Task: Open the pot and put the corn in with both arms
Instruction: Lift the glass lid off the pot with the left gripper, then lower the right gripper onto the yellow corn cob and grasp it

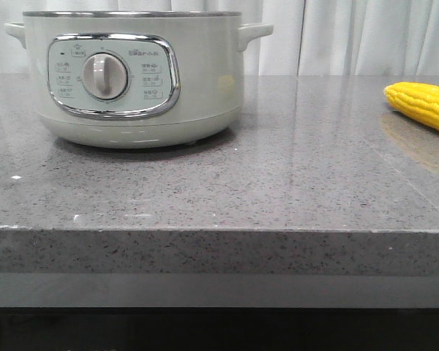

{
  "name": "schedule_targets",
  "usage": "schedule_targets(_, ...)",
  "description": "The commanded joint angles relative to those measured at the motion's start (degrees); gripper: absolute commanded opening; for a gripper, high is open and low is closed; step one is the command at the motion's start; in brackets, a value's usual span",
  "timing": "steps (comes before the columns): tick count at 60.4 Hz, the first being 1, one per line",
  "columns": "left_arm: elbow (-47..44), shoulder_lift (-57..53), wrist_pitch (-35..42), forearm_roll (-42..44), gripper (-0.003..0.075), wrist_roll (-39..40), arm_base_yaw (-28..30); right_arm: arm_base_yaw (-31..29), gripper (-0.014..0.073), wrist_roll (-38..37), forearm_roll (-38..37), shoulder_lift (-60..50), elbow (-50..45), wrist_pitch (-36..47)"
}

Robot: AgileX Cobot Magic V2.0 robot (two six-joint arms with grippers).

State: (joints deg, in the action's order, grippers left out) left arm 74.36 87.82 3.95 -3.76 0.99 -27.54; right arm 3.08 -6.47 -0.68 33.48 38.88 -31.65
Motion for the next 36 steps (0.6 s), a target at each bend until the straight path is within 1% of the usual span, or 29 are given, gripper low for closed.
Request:
schedule_targets(1,4.13,-6.25,5.86,-0.36,0.0187,0.29,-0.44,-0.33,0.058,0.34,-0.68,0.53,1.62,3.78)
schedule_targets(11,4.91,-12.54,-2.6,-0.36,0.0187,0.29,0.1,-0.33,0.058,0.34,-0.68,0.53,1.62,3.78)
schedule_targets(19,4.91,-18.49,-12.62,1.97,0.0187,0.29,1.44,-0.33,0.058,0.34,-0.68,0.53,1.62,3.63)
schedule_targets(27,4.31,-24.17,-22.62,2.57,0.0187,0.29,3.51,-0.33,0.058,0.34,-0.68,0.53,1.62,2.44)
schedule_targets(30,3.08,-26.36,-24.45,2.85,0.0187,0.29,4.48,-0.33,0.058,0.34,-0.68,0.53,1.62,1.78)
schedule_targets(36,-1.26,-31.19,-25.63,2.85,0.0187,0.29,6.08,-0.33,0.058,0.34,-0.68,0.53,1.62,0.82)
